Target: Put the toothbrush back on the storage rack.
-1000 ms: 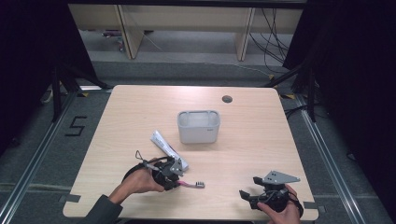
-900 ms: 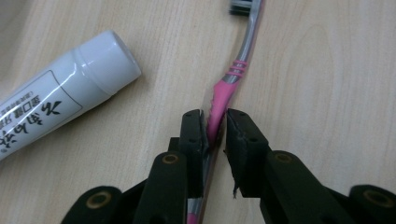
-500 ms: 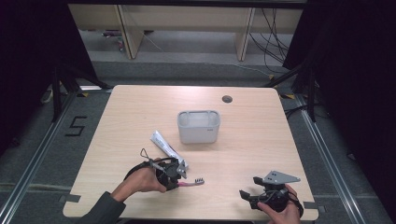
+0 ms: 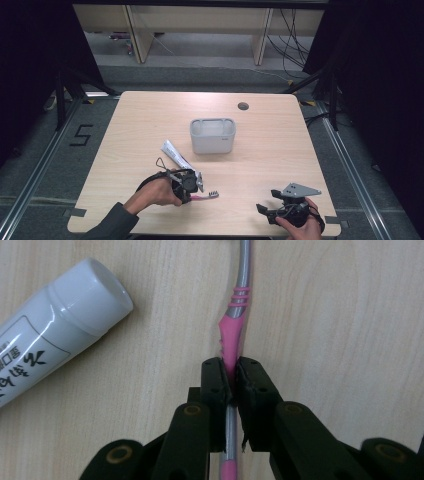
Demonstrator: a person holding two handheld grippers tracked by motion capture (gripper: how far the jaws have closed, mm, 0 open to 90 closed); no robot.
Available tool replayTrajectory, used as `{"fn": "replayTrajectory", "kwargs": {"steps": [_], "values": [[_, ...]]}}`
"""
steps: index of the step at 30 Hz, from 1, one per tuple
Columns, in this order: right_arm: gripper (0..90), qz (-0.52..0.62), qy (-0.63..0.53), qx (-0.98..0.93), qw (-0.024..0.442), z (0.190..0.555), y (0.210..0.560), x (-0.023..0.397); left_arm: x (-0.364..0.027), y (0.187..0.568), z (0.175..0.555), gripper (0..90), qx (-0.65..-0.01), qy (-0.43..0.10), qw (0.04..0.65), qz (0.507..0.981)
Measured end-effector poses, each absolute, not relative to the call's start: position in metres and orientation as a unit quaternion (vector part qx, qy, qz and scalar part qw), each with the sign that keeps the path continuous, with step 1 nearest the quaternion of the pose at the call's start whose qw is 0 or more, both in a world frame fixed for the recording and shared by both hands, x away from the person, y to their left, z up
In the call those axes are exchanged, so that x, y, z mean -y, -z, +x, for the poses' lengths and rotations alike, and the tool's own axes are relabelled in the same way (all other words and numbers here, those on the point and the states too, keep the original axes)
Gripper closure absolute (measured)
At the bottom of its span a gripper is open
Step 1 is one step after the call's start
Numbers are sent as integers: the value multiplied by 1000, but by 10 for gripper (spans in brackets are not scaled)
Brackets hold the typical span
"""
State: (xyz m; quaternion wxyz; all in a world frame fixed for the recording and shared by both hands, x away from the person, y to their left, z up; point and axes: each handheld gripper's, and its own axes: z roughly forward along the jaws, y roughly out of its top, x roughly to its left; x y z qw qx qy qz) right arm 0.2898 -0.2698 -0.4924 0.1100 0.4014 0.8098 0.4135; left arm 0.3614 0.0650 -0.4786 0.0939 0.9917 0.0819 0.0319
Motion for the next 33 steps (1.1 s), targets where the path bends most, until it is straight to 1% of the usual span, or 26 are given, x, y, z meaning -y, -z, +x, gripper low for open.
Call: {"fn": "replayTrajectory", "kwargs": {"steps": [9, 15, 17, 19, 21, 28, 31, 32, 33], "values": [[225, 401, -416, -809, 108, 290, 493, 270, -59, 479, 359, 817, -77, -32, 77, 994], [225, 402, -417, -808, 107, 290, 493, 270, -57, 478, 359, 823, -66, -42, 72, 994], [225, 402, -417, -808, 108, 290, 492, 270, -57, 478, 359, 824, -69, -50, 82, 993], [225, 410, -416, -805, 103, 289, 492, 270, -58, 477, 358, 825, -73, -42, 97, 992], [225, 410, -417, -805, 103, 289, 492, 270, -61, 471, 360, 826, -75, -53, 105, 990], [225, 408, -417, -805, 109, 290, 492, 271, -75, 450, 364, 827, -107, -59, 164, 979], [226, 409, -416, -804, 112, 289, 492, 271, -82, 444, 367, 827, -120, -61, 178, 975], [226, 420, -414, -802, 100, 287, 491, 269, -84, 442, 369, 827, -118, -61, 180, 975], [226, 413, -415, -804, 104, 289, 491, 270, -86, 440, 369, 827, -124, -70, 188, 972]]}}
